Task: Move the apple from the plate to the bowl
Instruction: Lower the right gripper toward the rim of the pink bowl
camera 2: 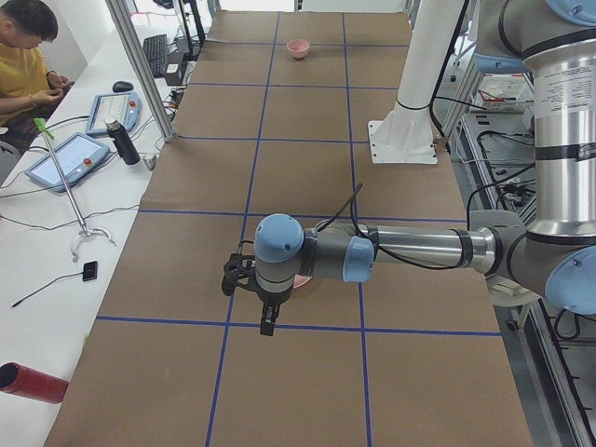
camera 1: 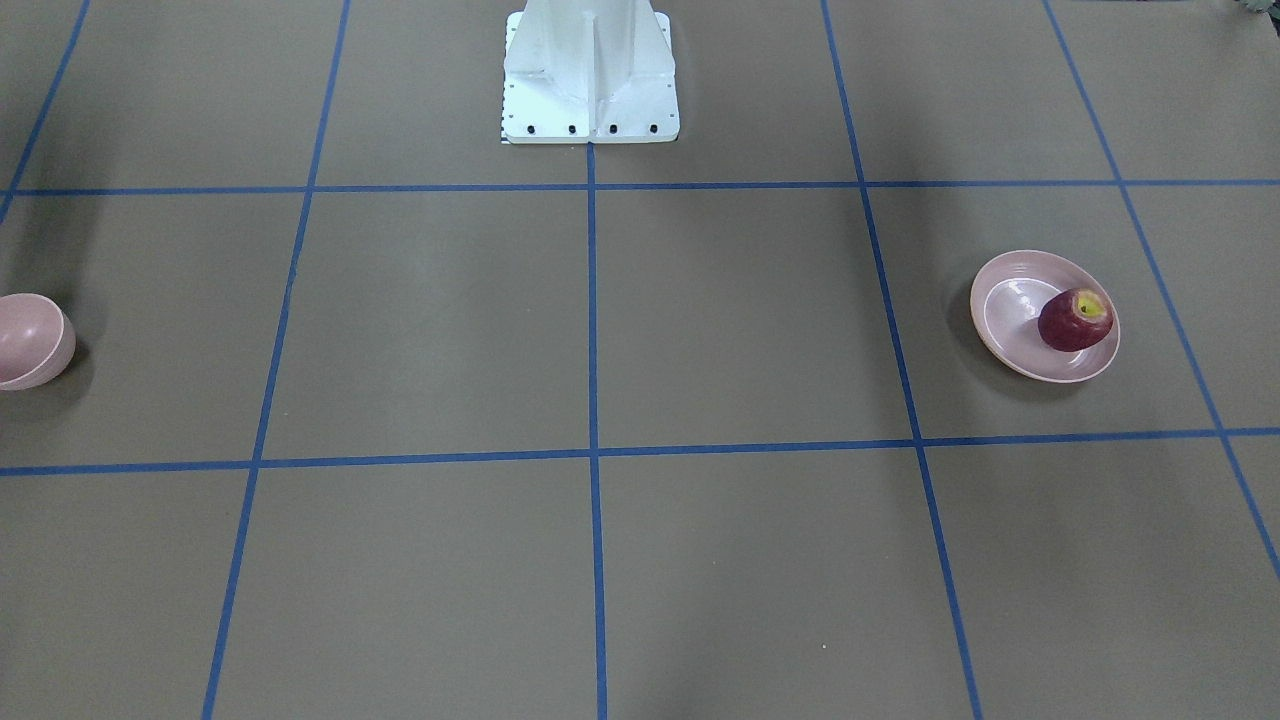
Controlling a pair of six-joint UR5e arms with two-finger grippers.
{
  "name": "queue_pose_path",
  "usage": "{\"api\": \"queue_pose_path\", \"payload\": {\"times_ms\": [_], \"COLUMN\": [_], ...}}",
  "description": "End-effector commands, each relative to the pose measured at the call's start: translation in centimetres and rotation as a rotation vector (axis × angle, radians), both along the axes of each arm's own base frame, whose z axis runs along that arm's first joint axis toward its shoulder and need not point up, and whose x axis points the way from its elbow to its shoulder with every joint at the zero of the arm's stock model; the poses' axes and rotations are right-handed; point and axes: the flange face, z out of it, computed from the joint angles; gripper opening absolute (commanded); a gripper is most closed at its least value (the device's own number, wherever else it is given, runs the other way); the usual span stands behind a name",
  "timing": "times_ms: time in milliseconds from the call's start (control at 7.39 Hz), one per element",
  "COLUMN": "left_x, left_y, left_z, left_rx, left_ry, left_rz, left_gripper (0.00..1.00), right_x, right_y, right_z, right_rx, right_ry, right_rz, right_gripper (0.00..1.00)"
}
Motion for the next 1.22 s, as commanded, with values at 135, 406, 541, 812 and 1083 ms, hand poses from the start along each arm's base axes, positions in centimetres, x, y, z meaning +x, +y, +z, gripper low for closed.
{"api": "queue_pose_path", "payload": {"times_ms": [135,406,541,812,1083], "left_x": [0.1,0.1,0.1,0.1,0.1], "left_y": [-0.1,-0.2,-0.2,-0.2,-0.2], "left_z": [-0.2,-0.2,-0.2,-0.1,-0.1], "left_rx": [0.008,0.010,0.009,0.009,0.008], "left_ry": [0.001,-0.006,-0.005,-0.006,-0.004], "left_rz": [0.006,0.007,0.006,0.007,0.006], "left_gripper": [0.98,0.98,0.98,0.98,0.98], "right_x": [0.0,0.0,-0.4,-4.6,-9.5], "right_y": [0.0,-0.4,-0.6,-1.3,-1.6], "right_z": [0.0,-0.6,-0.7,-0.2,4.0], "right_rx": [0.000,0.011,-0.011,-0.010,0.008], "right_ry": [0.000,-0.001,-0.007,-0.019,-0.056], "right_rz": [0.000,0.002,0.016,0.009,0.029], "right_gripper": [1.00,1.00,1.00,1.00,1.00]}}
